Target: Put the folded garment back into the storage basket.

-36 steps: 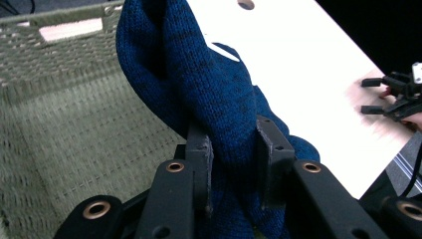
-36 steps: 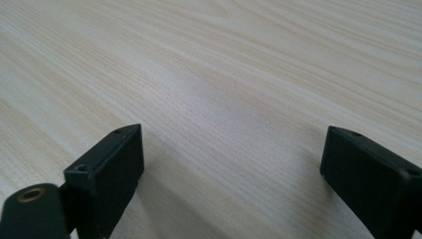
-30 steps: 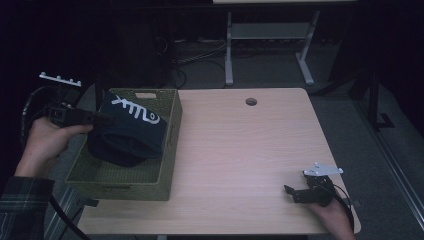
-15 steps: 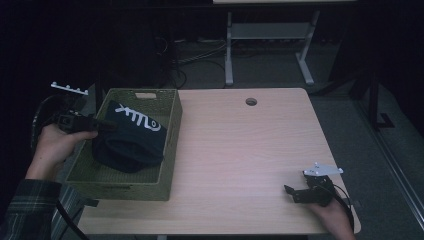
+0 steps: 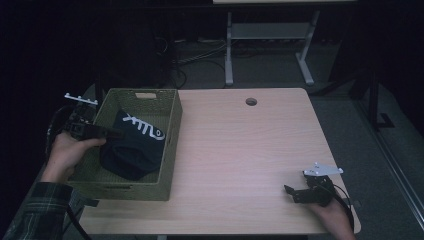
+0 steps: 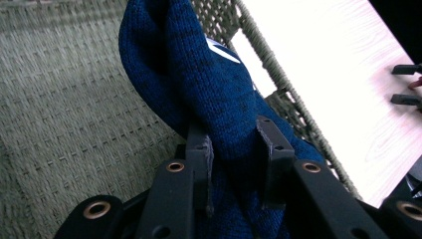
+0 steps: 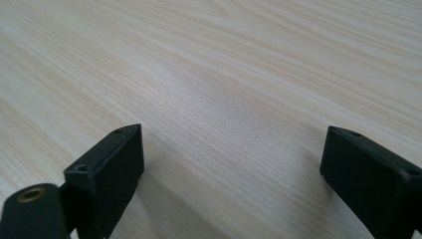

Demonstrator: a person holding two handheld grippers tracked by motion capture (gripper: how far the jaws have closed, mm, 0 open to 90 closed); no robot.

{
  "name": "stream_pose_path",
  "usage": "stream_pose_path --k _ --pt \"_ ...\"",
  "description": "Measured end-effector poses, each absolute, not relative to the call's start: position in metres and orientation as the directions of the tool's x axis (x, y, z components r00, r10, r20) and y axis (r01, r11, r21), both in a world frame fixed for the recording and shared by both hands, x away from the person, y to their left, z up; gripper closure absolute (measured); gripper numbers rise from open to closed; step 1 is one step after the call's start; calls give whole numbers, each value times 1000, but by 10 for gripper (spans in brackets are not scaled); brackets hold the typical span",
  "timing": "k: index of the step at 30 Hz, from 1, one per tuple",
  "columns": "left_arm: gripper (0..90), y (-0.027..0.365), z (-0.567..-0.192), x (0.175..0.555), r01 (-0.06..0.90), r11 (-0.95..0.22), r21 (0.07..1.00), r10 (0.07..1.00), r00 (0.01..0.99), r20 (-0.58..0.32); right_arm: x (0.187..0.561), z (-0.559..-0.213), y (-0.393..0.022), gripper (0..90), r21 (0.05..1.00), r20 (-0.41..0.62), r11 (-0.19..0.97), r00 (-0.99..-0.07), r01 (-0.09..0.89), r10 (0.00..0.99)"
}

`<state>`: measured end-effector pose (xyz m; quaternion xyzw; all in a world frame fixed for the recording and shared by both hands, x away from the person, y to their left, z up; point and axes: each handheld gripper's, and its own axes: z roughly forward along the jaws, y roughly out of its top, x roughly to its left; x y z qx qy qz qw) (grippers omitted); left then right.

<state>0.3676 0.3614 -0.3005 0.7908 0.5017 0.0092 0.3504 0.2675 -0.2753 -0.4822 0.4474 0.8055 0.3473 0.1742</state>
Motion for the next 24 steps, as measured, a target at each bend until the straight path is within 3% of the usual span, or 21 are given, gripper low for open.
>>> stream_pose_path --k 16,24 --pt "709 377 -328 375 826 -251 505 830 453 -327 268 -482 -275 97 716 29 357 -537 600 843" --pt "671 385 -342 379 843 -275 462 871 421 -251 268 -482 -275 97 717 28 358 -537 598 843"
